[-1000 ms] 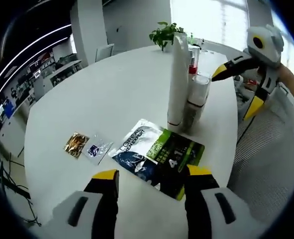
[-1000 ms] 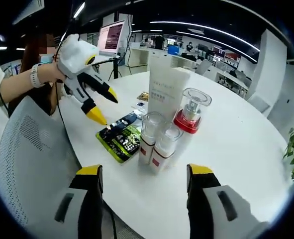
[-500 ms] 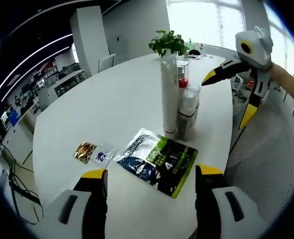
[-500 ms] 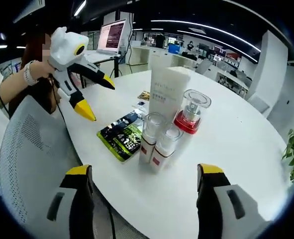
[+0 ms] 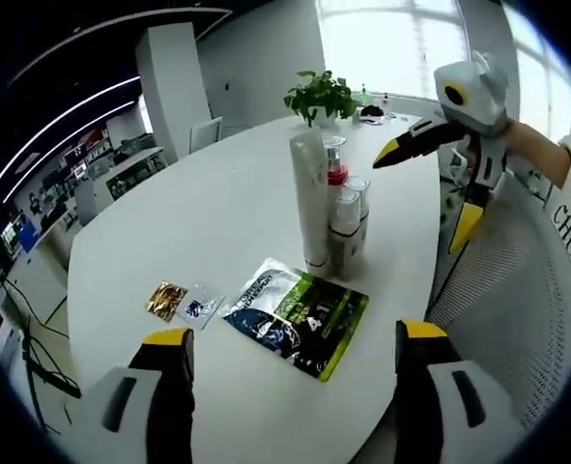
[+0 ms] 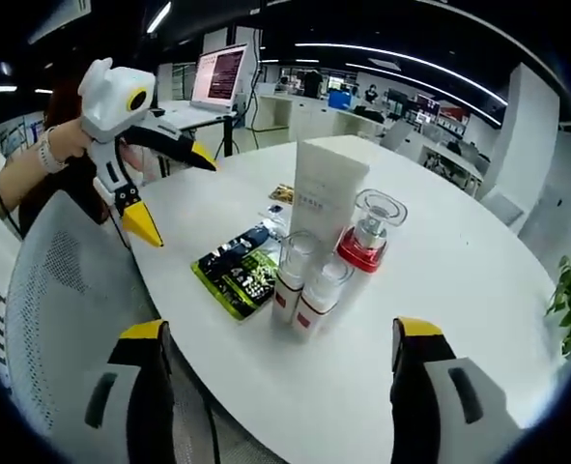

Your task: Arrange the skincare products in the storage area until every visible bottle or jar stands upright without overlapping.

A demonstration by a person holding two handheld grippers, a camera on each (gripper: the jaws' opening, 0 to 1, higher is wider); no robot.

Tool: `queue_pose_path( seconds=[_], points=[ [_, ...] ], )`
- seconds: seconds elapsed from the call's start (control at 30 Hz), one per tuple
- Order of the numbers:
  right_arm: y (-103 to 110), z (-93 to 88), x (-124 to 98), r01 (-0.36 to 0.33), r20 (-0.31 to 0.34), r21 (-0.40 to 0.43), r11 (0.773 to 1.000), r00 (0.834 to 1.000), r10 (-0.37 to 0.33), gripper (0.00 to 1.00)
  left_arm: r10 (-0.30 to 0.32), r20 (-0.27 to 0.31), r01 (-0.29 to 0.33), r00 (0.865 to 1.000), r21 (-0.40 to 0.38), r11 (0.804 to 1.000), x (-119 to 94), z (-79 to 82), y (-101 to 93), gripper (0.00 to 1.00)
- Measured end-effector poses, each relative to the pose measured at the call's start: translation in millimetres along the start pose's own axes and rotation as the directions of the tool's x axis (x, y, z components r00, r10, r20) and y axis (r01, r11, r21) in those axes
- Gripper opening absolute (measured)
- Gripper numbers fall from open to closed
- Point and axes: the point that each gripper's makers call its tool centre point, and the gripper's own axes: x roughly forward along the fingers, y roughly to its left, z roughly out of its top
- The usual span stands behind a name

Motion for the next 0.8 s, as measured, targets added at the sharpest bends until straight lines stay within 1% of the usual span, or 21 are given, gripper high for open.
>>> queue_pose_path(
  seconds=[0.07,0.17,0.23,0.33,0.5,0.6,0.8],
  points=[
    [1.0,0.3,-0.5,-0.002,0.0,-0.001,1.0,1.0,0.002,0.96,0.0,-0.002,0.0,1.0,0.009,1.0,-2.3,-0.3,-1.9,0.85],
    [1.6,1.3,-1.3,-0.004,0.001,-0.005,1.0,1.0,0.004,0.97,-0.004,-0.005,0.004,1.0,0.013,1.0,-3.8,-1.1,-2.9,0.89],
    [2.2,3.7,-2.2,-0.005,0.011,-0.009,1.0,1.0,0.006,0.97,-0.005,-0.002,0.005,1.0,0.017,1.0,-4.9,-0.9,-3.9,0.9],
    [1.6,4.8,-2.8,-0.008,0.008,-0.018,1.0,1.0,0.008,0.98,-0.013,0.005,0.013,1.0,0.025,1.0,-5.2,0.0,-4.7,0.93],
    [-0.6,8.9,-5.6,-0.002,0.017,-0.02,1.0,1.0,0.003,0.99,-0.026,0.012,0.026,1.0,0.029,0.999,-6.0,0.2,-7.6,0.94],
    [-0.2,9.6,-4.9,-0.008,0.017,-0.023,1.0,1.0,0.008,0.99,-0.034,0.009,0.034,0.999,0.028,0.999,-5.9,-1.7,-8.9,0.99],
    [2.4,8.7,-3.6,-0.023,0.014,-0.028,0.999,1.0,0.023,1.0,-0.043,0.009,0.042,0.999,0.034,0.999,-6.1,-1.7,-7.8,0.99]
  ],
)
